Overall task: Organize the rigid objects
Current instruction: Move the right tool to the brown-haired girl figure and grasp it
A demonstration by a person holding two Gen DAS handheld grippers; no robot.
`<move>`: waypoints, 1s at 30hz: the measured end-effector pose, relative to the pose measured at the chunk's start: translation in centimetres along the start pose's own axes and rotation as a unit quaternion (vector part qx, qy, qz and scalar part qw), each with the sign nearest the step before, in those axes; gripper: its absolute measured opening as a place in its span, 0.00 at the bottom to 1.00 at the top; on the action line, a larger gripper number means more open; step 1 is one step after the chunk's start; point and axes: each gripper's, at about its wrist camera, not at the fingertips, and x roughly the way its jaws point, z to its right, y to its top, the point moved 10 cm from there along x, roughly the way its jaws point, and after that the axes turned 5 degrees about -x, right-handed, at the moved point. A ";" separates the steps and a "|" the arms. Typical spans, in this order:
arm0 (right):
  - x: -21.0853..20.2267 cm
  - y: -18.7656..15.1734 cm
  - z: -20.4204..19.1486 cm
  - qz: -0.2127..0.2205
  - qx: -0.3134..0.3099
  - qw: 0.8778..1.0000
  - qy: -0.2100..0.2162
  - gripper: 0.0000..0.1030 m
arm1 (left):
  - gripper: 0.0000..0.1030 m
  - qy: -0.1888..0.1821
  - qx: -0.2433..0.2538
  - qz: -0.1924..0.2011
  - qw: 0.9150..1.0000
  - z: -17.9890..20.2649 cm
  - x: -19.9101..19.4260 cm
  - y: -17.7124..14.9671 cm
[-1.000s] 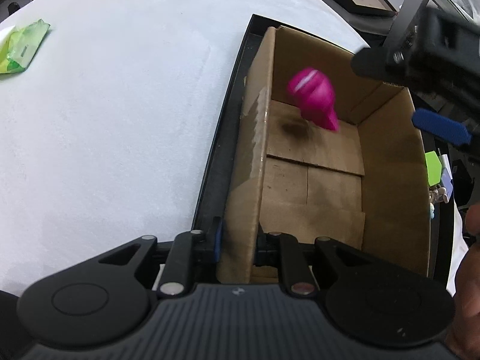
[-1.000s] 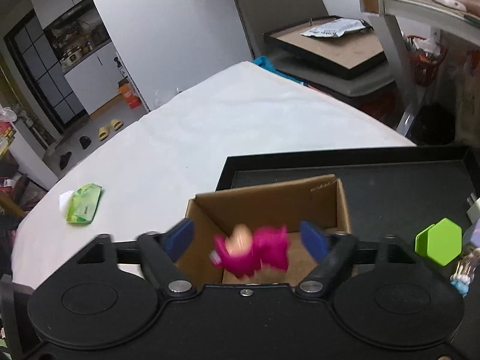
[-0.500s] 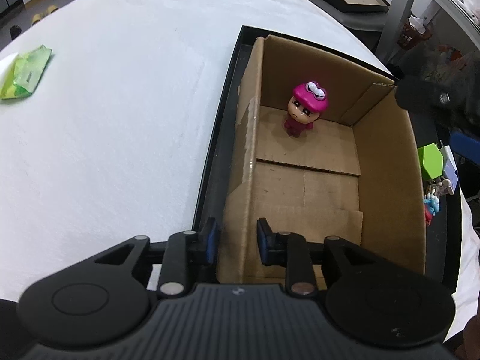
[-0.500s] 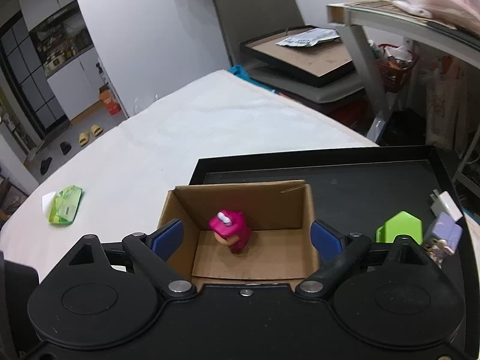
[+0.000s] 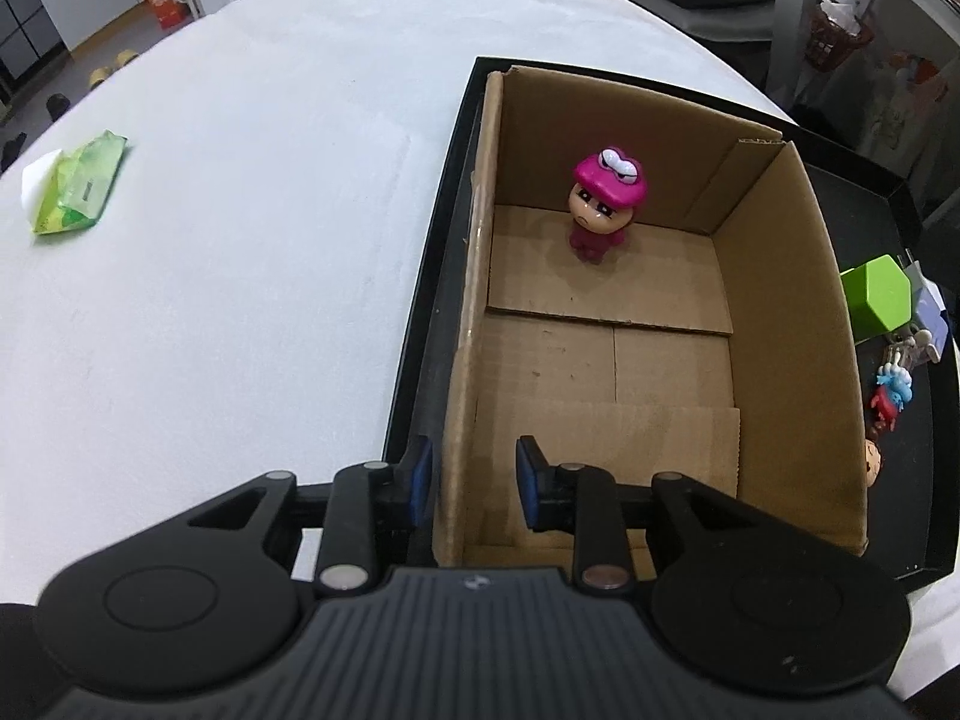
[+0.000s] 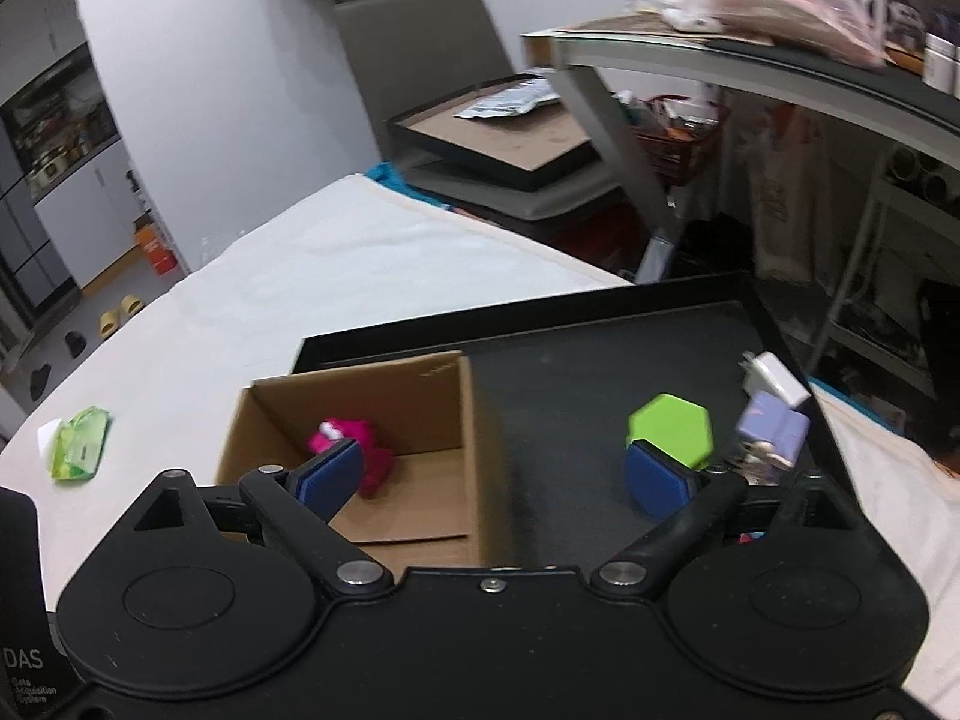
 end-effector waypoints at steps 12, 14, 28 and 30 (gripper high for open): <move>0.4 -3.1 5.8 -0.049 0.080 0.994 -0.056 0.92 | 0.35 0.051 0.027 0.021 0.998 1.2 -0.8 0.3; 0.8 -4.0 6.9 -0.068 0.095 0.991 -0.067 0.91 | 0.38 0.058 0.026 0.025 0.998 1.3 -1.1 0.4; 4.3 -8.4 10.0 -0.159 0.181 0.969 -0.054 0.87 | 0.48 0.116 0.059 0.034 0.991 2.9 -0.6 1.2; 5.0 -8.9 9.9 -0.172 0.185 0.966 -0.045 0.83 | 0.48 0.126 0.058 0.035 0.990 3.0 -0.5 1.3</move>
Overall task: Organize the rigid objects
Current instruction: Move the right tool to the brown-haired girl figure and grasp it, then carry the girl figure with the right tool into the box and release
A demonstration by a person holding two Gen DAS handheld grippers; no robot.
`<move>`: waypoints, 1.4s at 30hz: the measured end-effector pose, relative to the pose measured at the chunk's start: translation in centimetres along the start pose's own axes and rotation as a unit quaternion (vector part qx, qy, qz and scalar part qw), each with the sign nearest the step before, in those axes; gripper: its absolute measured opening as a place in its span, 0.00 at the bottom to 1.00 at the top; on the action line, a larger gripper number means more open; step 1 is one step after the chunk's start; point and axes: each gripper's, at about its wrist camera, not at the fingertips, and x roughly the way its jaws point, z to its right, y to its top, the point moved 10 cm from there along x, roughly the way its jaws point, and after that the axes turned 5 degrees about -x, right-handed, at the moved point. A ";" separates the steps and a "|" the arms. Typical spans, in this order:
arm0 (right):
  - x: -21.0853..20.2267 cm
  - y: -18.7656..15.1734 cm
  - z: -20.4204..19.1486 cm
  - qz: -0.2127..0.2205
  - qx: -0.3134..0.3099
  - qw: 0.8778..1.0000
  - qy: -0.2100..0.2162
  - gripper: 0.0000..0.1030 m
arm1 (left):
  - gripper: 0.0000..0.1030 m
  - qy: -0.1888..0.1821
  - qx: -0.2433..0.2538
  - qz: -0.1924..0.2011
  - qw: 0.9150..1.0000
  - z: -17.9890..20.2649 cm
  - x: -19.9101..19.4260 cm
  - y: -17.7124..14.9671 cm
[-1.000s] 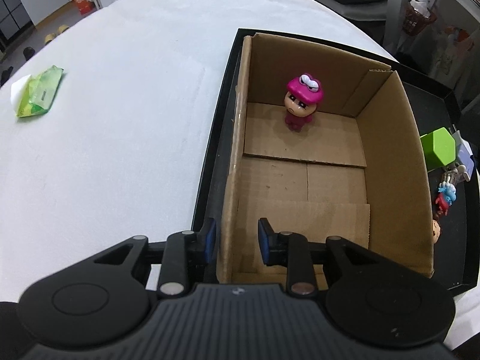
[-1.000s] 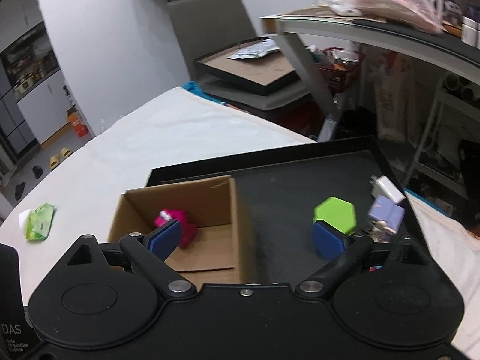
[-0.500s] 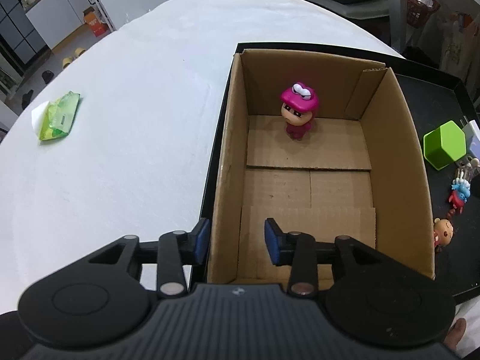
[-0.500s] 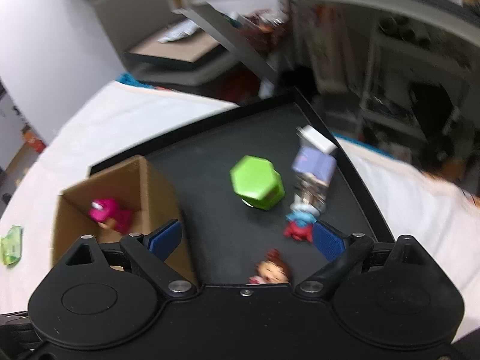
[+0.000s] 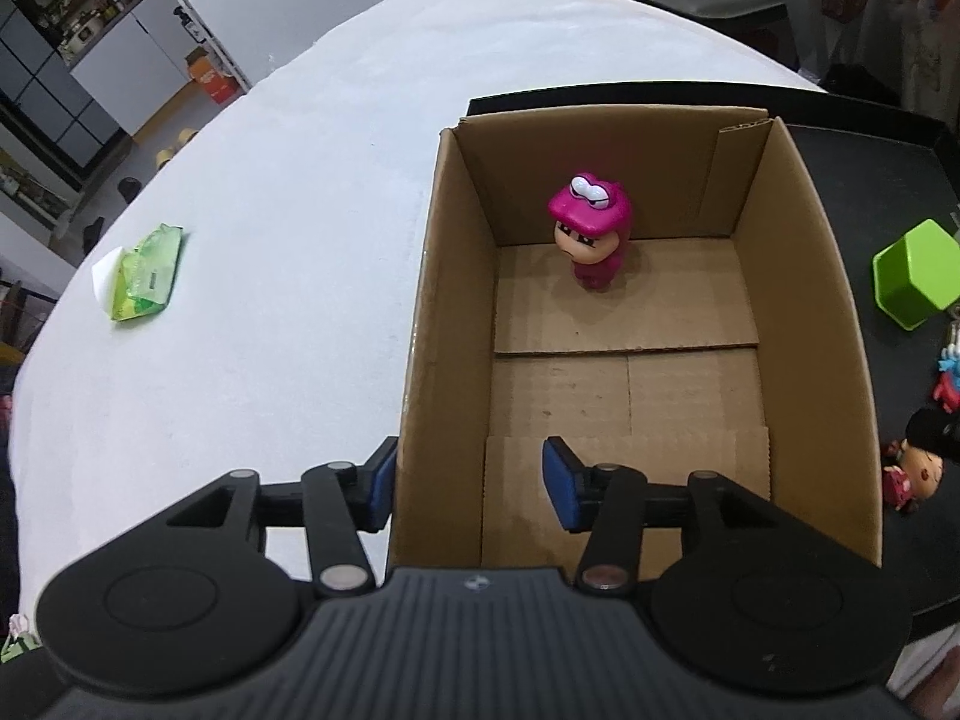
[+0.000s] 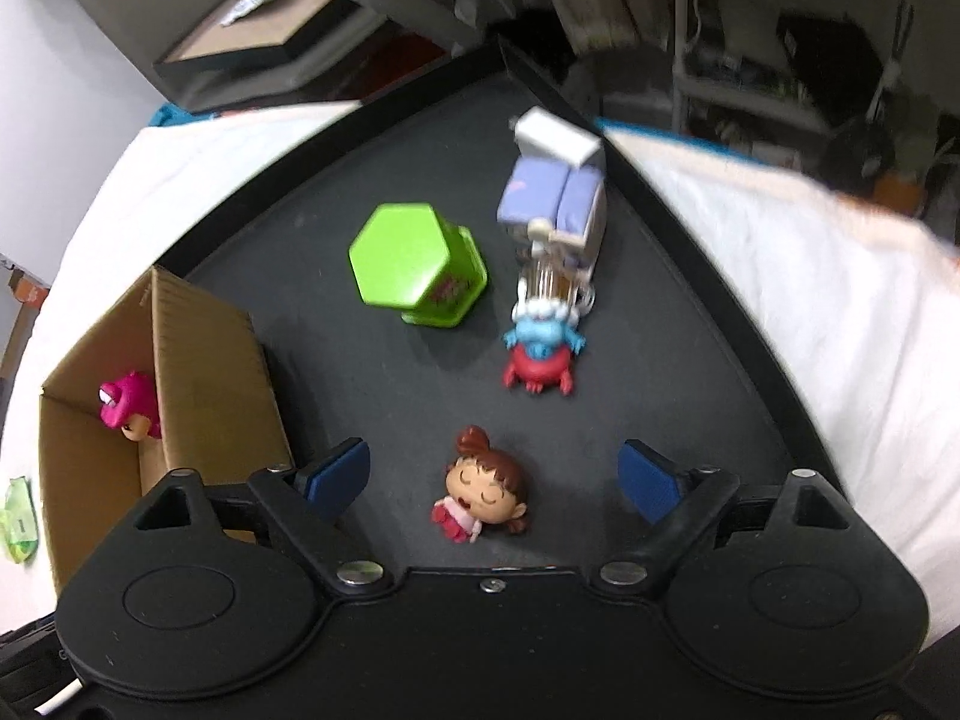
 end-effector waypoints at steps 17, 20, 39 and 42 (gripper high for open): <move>1.8 -0.2 0.2 0.001 -0.013 1.000 0.006 0.33 | 0.52 0.026 -0.003 0.003 1.000 0.4 -0.2 0.1; 1.3 0.3 0.1 0.020 -0.015 1.000 0.013 0.33 | 0.52 0.025 0.000 0.005 1.000 0.3 -0.3 0.2; -3.2 2.7 -1.7 0.132 -0.060 0.989 0.025 0.33 | 0.52 -0.025 -0.008 0.010 1.000 -1.2 -0.9 -0.3; -3.9 2.9 -2.7 0.153 -0.078 0.985 0.025 0.33 | 0.52 -0.035 -0.015 0.007 0.999 -1.7 -0.7 -0.6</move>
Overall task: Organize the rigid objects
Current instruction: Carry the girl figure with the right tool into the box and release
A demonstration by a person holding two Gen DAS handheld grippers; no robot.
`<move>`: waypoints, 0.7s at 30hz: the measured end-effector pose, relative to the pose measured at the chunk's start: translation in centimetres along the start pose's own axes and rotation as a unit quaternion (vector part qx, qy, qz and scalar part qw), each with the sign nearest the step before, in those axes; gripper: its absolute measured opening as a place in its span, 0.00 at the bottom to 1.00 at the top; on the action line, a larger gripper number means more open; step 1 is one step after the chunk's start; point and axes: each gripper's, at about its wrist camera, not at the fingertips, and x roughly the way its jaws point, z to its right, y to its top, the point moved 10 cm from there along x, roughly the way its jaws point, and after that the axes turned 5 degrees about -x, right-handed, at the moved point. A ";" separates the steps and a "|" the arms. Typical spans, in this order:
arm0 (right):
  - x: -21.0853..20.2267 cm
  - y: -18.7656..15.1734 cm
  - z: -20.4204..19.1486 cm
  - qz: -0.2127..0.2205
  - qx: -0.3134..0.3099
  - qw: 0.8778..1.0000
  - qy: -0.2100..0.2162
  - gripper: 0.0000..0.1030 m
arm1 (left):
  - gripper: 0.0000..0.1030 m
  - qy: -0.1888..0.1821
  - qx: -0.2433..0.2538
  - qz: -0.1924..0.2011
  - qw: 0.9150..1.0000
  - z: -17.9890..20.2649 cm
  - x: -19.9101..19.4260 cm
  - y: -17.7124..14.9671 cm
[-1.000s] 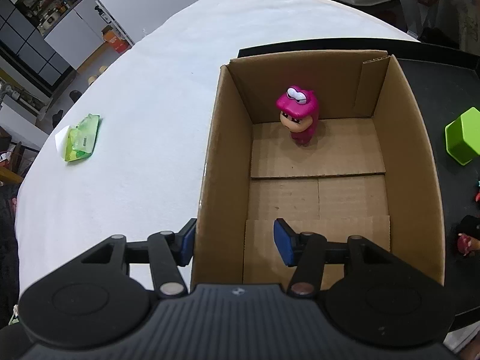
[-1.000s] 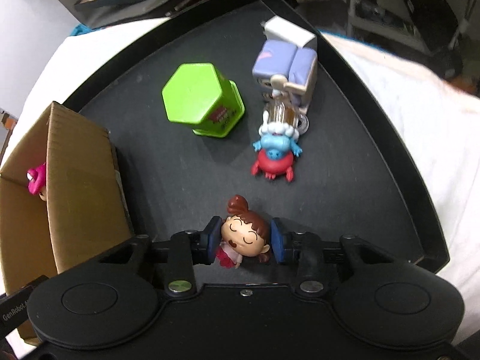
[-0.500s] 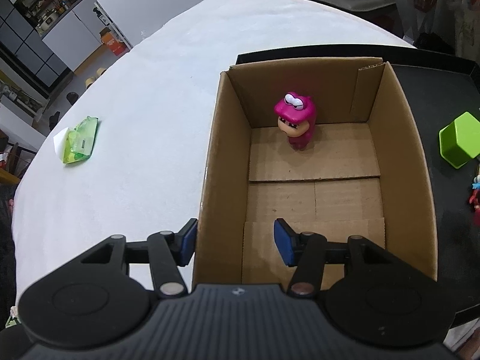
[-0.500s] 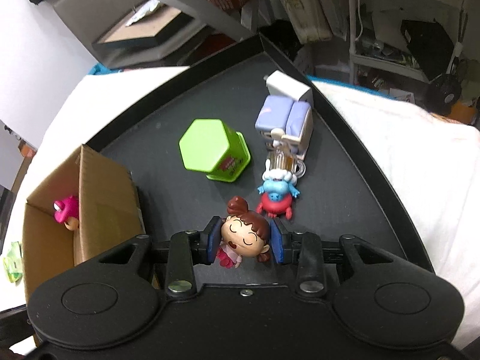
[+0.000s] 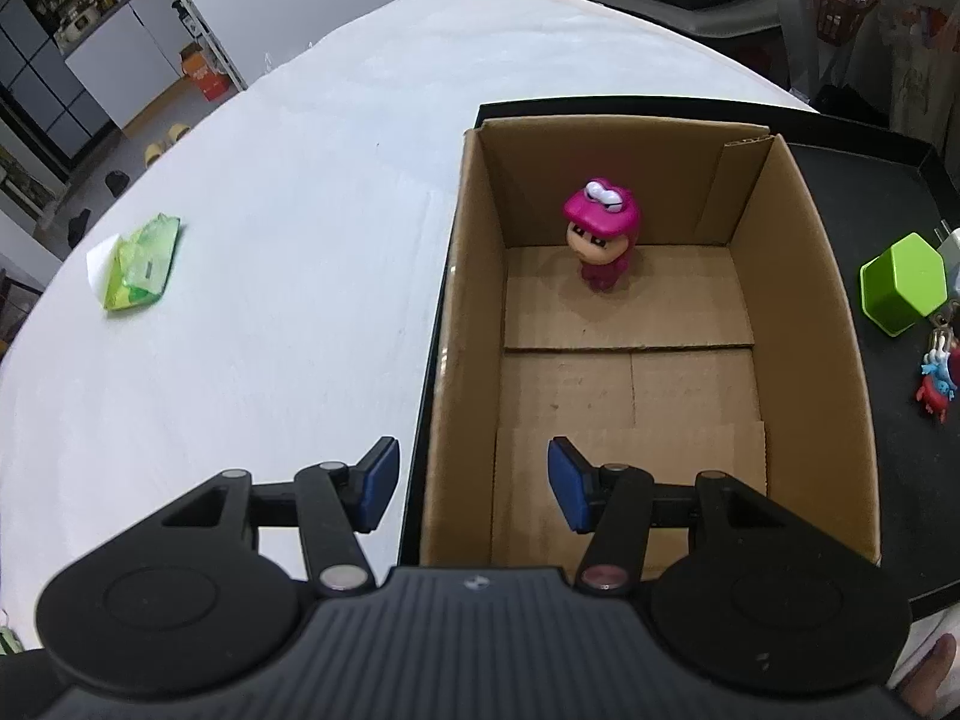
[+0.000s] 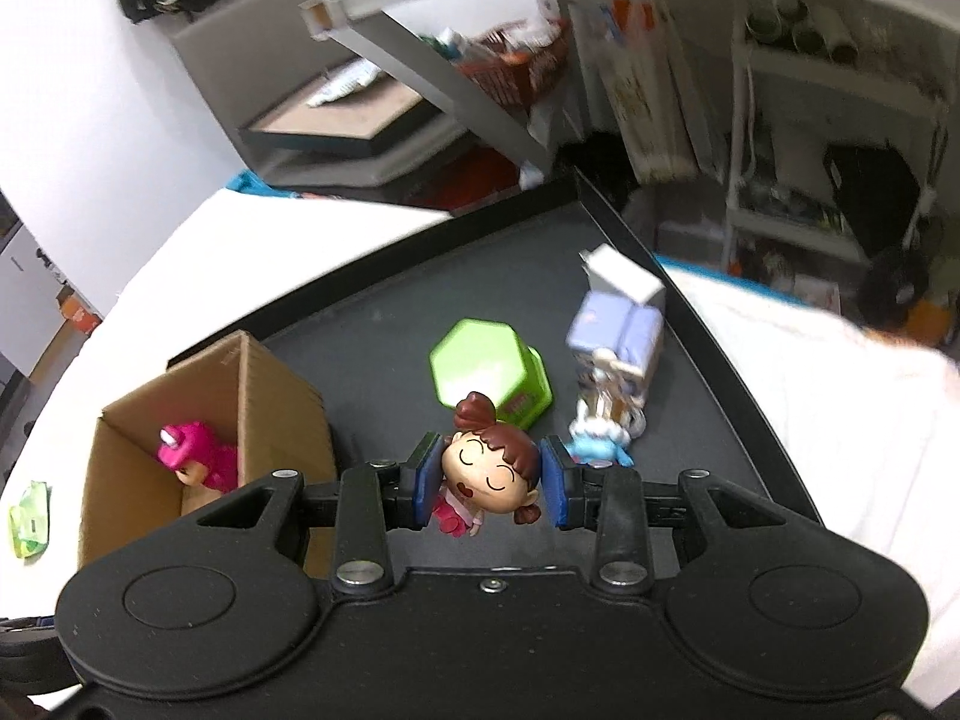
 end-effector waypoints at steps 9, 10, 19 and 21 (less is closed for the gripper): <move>-1.5 1.2 -3.6 0.044 -0.055 0.997 0.017 0.33 | 0.52 -0.028 -0.009 0.002 1.000 -1.6 -0.1 -0.1; -1.7 1.3 -3.8 0.049 -0.060 0.997 0.018 0.33 | 0.52 -0.033 -0.008 0.004 0.999 -1.7 -0.2 0.0; -3.2 1.8 -6.5 0.089 -0.107 0.990 0.034 0.33 | 0.52 -0.056 -0.010 0.002 0.998 -3.0 -0.2 -0.3; -3.4 1.8 -7.3 0.094 -0.120 0.988 0.038 0.33 | 0.52 -0.059 -0.013 0.003 0.998 -3.4 -0.2 -0.2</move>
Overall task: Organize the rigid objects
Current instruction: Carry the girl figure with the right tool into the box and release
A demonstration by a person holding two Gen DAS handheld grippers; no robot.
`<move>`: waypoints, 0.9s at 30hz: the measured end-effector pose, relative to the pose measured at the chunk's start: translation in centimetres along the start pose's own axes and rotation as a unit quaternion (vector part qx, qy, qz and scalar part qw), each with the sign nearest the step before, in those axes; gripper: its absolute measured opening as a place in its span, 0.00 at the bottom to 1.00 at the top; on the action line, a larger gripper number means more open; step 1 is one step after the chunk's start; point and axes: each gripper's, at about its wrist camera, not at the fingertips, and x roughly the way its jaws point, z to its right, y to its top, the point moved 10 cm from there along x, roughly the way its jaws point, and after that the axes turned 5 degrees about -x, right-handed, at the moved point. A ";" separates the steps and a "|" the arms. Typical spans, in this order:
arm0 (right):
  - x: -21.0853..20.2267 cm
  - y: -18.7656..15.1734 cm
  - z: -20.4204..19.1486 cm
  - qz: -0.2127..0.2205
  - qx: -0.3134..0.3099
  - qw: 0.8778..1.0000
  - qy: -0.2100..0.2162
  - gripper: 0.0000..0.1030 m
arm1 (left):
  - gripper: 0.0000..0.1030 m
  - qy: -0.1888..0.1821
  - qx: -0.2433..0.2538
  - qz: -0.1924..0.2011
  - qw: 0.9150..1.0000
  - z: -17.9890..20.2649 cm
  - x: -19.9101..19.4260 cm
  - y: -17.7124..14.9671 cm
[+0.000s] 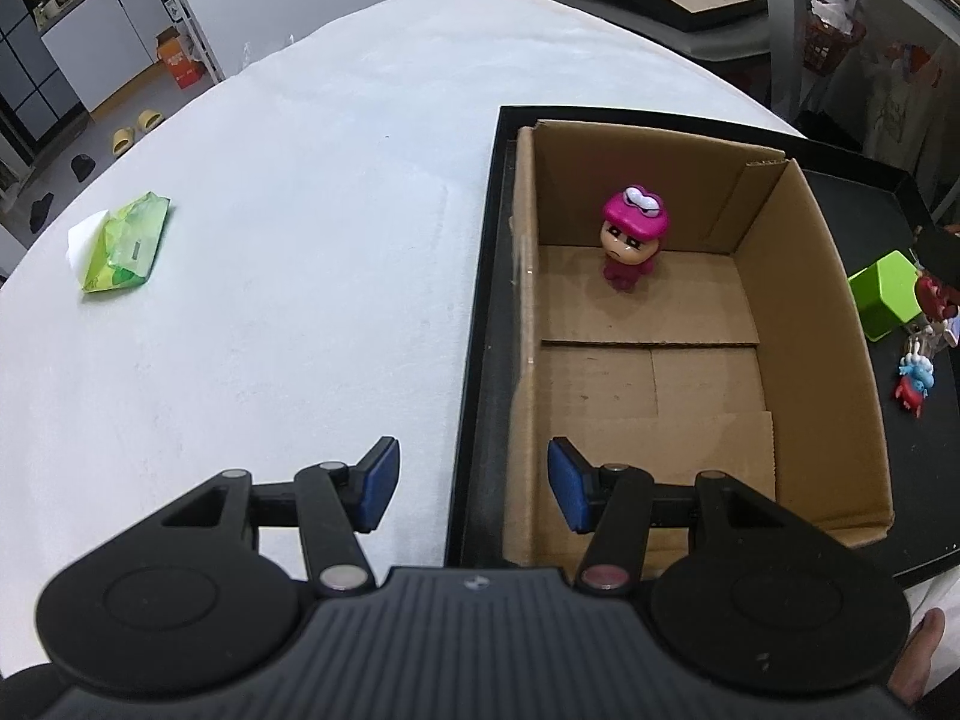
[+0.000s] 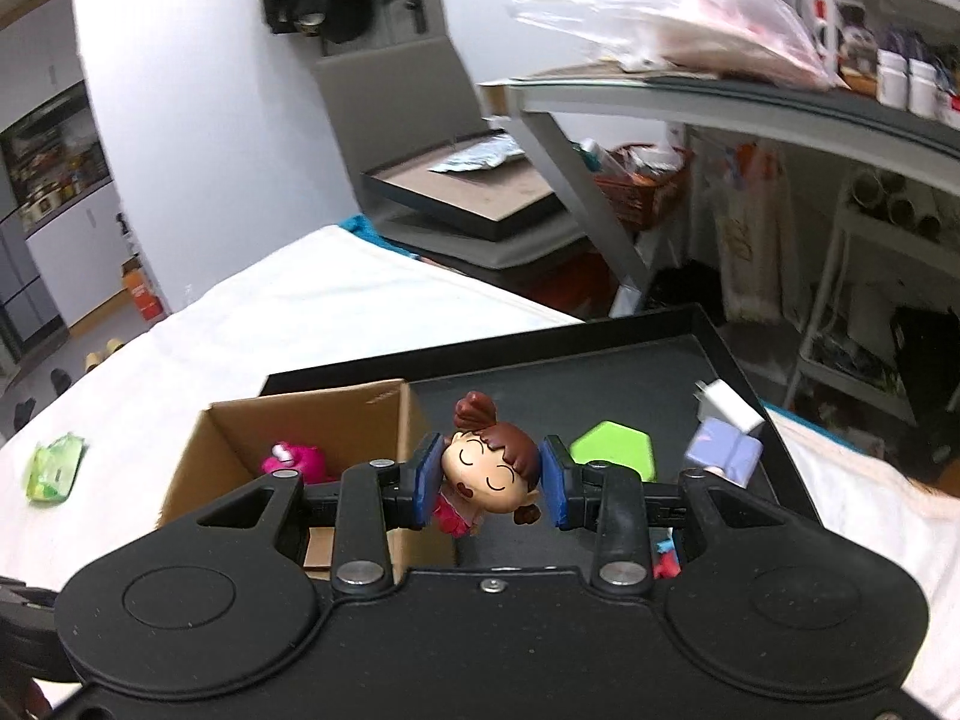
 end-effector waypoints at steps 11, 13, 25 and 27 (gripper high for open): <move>-0.1 0.7 -3.6 0.019 -0.060 0.998 0.020 0.33 | 0.48 -0.041 -0.010 0.004 0.999 0.2 0.1 0.2; 0.0 0.7 -4.2 0.021 -0.068 0.997 0.025 0.33 | 0.48 -0.050 -0.012 0.006 0.999 0.3 0.1 0.3; 1.8 1.1 -7.4 0.024 -0.106 0.993 0.038 0.33 | 0.11 -0.094 -0.025 -0.021 0.995 0.9 1.8 0.3; 2.2 1.1 -7.7 0.021 -0.111 0.993 0.038 0.33 | 0.11 -0.093 -0.026 -0.022 0.995 0.8 1.8 0.3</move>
